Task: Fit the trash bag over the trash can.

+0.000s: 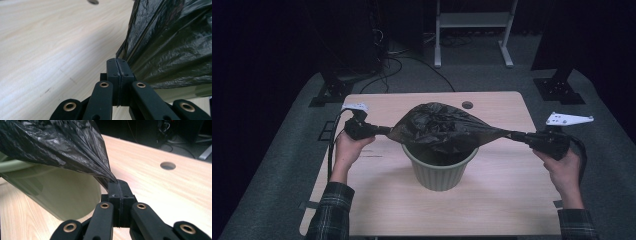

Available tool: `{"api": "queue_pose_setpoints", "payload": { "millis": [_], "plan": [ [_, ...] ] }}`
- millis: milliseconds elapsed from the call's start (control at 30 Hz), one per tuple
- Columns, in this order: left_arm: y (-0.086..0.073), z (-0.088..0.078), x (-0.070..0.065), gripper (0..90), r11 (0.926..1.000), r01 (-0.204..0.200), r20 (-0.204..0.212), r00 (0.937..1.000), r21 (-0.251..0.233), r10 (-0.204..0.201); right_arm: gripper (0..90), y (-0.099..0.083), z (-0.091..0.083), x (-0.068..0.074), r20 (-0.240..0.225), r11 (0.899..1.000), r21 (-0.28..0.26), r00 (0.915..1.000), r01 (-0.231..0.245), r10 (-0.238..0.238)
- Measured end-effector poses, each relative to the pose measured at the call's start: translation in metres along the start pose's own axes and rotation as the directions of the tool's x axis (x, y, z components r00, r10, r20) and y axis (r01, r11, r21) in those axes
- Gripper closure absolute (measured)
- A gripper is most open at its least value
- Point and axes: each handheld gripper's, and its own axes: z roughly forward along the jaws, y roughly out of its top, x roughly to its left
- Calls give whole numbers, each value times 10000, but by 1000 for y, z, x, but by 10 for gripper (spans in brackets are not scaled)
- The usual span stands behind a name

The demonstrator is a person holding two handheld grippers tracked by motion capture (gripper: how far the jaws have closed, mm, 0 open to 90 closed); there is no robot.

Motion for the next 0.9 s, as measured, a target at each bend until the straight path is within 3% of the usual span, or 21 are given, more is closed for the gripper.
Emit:
{"api": "queue_pose_setpoints", "payload": {
  "millis": [100, 300, 400, 467, 567, 767, 900],
  "plan": [
    [-4, 8, 1, 895, 9990, 71, -118, 9999, 446, -66, 900, -7, 6, -2, 98, 9997, 239, 9999, -53, 50],
    [-14, 17, 5, 895, 9967, 329, 65, 9994, 743, -335, 900, -23, 15, -5, -45, 9981, 531, 9995, -310, 312],
    [-19, 23, 5, 895, 9949, 279, 128, 9995, 973, -293, 900, -33, 23, -3, -48, 9956, 874, 9994, -338, 344],
    [-20, 26, 0, 895, 9939, 136, 105, 9998, 1092, -148, 900, -37, 26, -1, -241, 9961, 809, 9990, -365, 386],
    [-22, 35, -5, 896, 9864, 67, -150, 9999, 1644, -43, 900, -40, 32, 3, -347, 9946, 997, 9988, -302, 338],
    [-32, 42, -2, 896, 9867, 322, 399, 9984, 1595, -390, 900, -49, 40, 4, -517, 9929, 1092, 9972, -482, 540],
    [-35, 43, -3, 896, 9824, 375, 662, 9965, 1829, -504, 900, -52, 46, 7, -655, 9921, 1190, 9967, -397, 477]
  ]
}}
